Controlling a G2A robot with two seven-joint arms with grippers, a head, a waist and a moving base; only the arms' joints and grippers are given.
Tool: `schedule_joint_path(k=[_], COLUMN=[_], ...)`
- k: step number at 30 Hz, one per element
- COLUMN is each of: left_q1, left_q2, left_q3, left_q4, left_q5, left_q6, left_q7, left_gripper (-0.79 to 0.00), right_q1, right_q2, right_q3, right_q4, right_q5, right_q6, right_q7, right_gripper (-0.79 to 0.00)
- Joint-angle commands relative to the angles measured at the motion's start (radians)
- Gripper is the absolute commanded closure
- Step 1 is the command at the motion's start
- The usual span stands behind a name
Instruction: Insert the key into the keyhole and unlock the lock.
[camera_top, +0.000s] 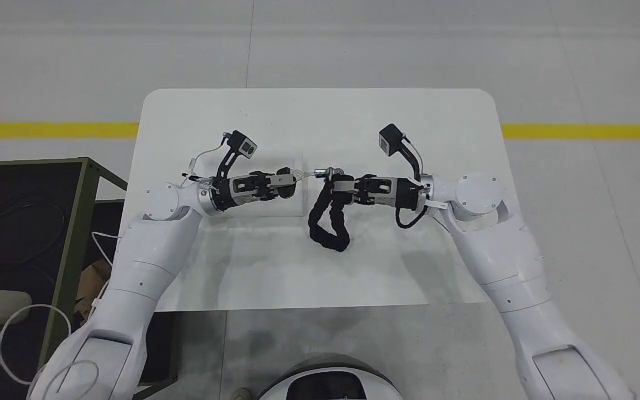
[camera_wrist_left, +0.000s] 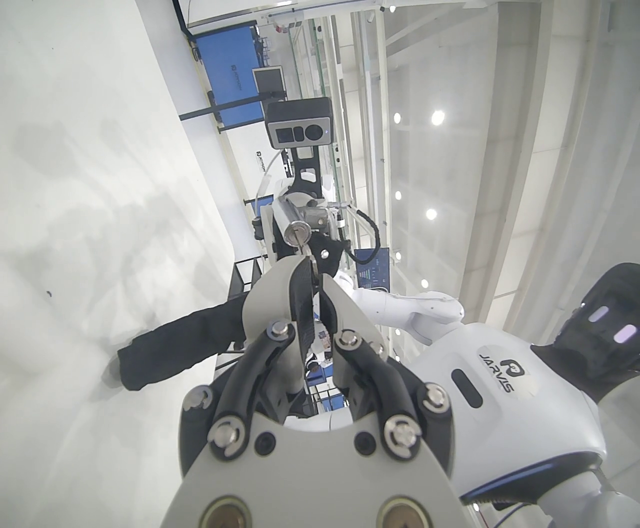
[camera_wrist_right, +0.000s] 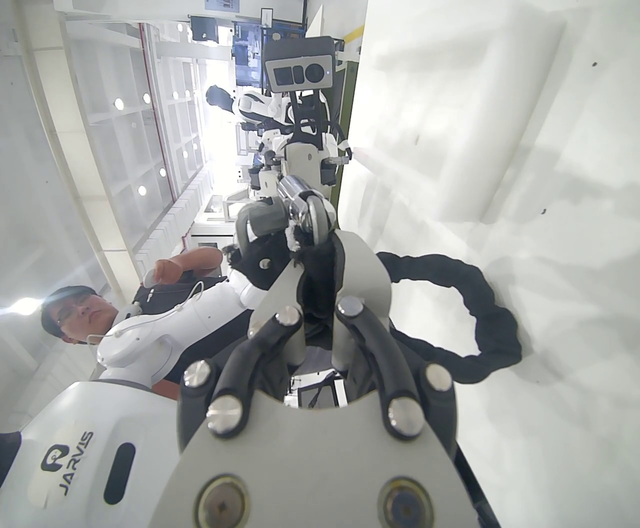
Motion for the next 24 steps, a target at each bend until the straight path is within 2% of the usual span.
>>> schedule_joint_path(k=[1, 3, 5, 8, 15, 19, 24], left_q1=[0.032, 0.093, 0.145, 0.185, 0.202, 0.205, 0.203], left_q2=[0.001, 0.012, 0.022, 0.025, 0.031, 0.03, 0.027], left_q3=[-0.001, -0.026, -0.051, -0.065, -0.069, -0.07, -0.09], left_q4=[-0.031, -0.178, -0.249, -0.296, -0.32, -0.283, -0.211], left_q5=[0.019, 0.188, 0.326, 0.391, 0.543, 0.488, 0.249], left_q6=[-0.019, -0.095, -0.159, -0.213, -0.287, -0.264, -0.131], left_q7=[0.012, 0.088, 0.152, 0.206, 0.28, 0.259, 0.175], left_gripper=[0.0, 0.0, 0.0, 0.0, 0.0, 0.0, 0.0], right_q1=[-0.085, -0.128, -0.145, -0.155, -0.154, -0.147, -0.143], right_q2=[0.006, 0.013, 0.017, 0.019, 0.019, 0.019, 0.02], right_q3=[0.021, 0.051, 0.067, 0.077, 0.074, 0.076, 0.085], right_q4=[-0.069, -0.129, -0.16, -0.176, -0.184, -0.183, -0.188], right_q5=[-0.011, -0.035, -0.044, -0.055, -0.075, -0.077, -0.072], right_q6=[-0.009, 0.009, 0.021, 0.029, 0.036, 0.043, 0.049], right_q7=[-0.033, -0.053, -0.048, -0.043, -0.031, -0.032, -0.025], right_gripper=[0.0, 0.0, 0.0, 0.0, 0.0, 0.0, 0.0])
